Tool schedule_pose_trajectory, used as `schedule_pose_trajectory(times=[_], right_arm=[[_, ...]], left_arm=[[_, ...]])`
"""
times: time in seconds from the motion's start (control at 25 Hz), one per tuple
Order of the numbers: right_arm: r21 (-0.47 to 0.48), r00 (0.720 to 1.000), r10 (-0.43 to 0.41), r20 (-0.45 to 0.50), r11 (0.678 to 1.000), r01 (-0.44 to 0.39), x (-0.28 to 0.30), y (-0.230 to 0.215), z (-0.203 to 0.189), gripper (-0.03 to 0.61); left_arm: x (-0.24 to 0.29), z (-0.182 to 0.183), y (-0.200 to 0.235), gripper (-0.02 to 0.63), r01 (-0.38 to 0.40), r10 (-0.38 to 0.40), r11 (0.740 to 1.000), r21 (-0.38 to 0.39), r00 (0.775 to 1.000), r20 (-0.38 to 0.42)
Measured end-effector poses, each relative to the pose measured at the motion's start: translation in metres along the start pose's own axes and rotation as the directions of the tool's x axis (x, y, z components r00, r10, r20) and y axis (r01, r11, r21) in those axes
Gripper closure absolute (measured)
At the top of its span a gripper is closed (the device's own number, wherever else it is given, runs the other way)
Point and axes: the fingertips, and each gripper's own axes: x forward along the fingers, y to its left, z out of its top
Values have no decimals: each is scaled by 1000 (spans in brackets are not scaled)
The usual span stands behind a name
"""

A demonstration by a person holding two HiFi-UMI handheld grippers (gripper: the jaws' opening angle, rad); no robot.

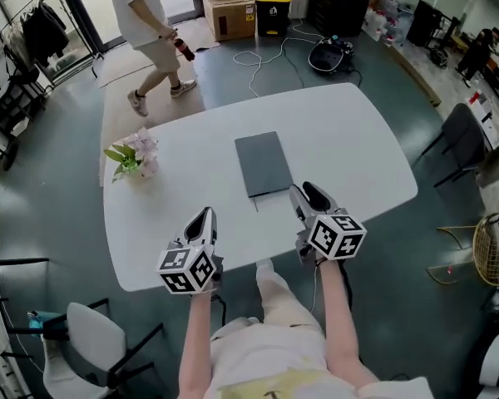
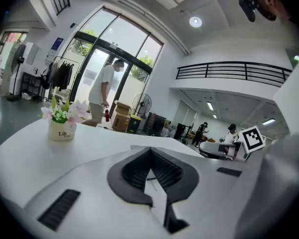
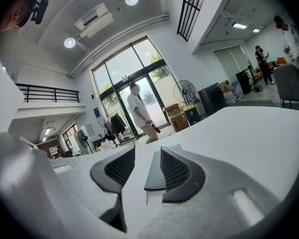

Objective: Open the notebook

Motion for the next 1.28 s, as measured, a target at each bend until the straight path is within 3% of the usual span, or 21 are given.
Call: schedule_pose_trajectory(times=[0.68, 1.28], right_arm=[[35, 971, 34, -235, 999, -26, 104, -79, -13, 428], [57, 880, 9, -475, 998, 21, 148, -125, -73, 427]], left_arm=[[113, -24, 20, 615, -61, 41, 989, -133, 988, -149], [144, -68, 35, 615, -123, 56, 966, -227, 958, -282]])
